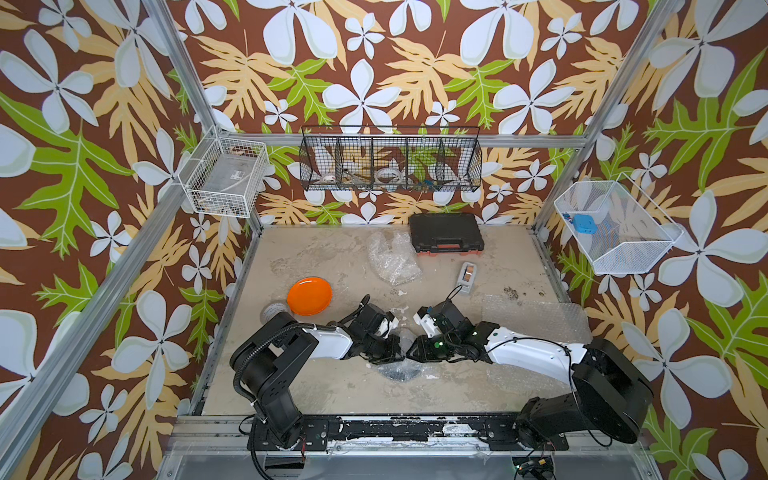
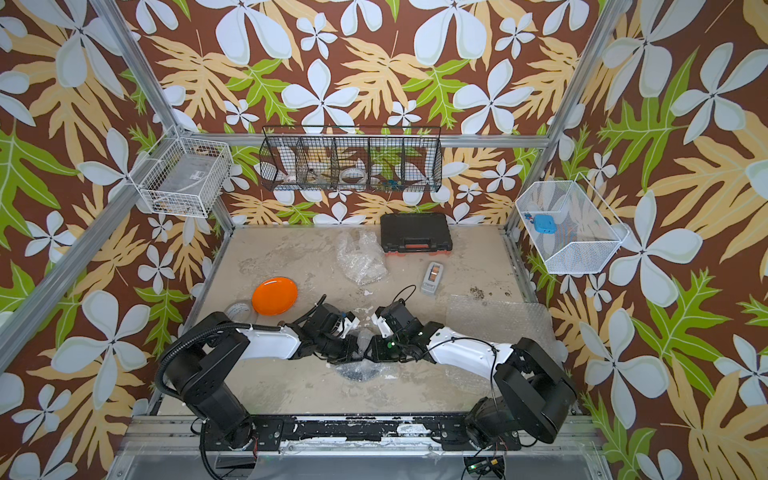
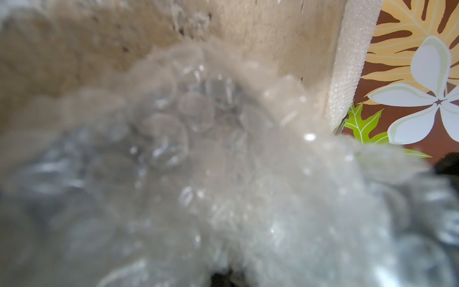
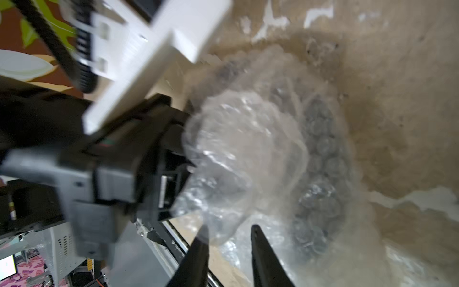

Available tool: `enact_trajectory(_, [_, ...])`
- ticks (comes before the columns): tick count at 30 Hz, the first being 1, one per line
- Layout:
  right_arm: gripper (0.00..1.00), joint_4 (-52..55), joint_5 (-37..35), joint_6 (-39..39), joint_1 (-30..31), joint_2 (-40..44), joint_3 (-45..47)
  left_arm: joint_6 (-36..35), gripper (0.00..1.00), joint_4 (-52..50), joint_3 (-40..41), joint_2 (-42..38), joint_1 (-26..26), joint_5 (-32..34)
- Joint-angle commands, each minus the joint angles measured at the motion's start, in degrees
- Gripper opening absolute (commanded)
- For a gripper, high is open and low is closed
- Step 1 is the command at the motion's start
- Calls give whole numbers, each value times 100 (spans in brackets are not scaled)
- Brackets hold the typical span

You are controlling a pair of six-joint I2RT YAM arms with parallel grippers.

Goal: Wrap dinner plates in bubble wrap
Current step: Wrap the plate in the bubble wrap.

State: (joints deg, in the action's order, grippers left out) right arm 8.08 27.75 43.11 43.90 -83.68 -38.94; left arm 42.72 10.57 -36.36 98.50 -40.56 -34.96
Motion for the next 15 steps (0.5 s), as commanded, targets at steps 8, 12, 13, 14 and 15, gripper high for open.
enact_trajectory(8, [0,-1568,844,711,2,-791,388,-307,0,-2148,-347,-872,-18,1284])
enact_trajectory(12, [0,-1919,919,994,5,-971,491,-561,0,-2456,-558,-1522,-41,625])
enact_trajectory(13, [0,-1980,941,1042,4,-996,499,-583,0,-2411,-498,-1531,-49,404])
enact_trajectory(14, [0,-1996,942,1066,4,-1014,501,-563,0,-2262,-376,-1503,-56,156])
enact_trajectory(15, [0,-2016,934,1072,4,-1019,493,-502,0,-2032,-221,-1448,-70,0])
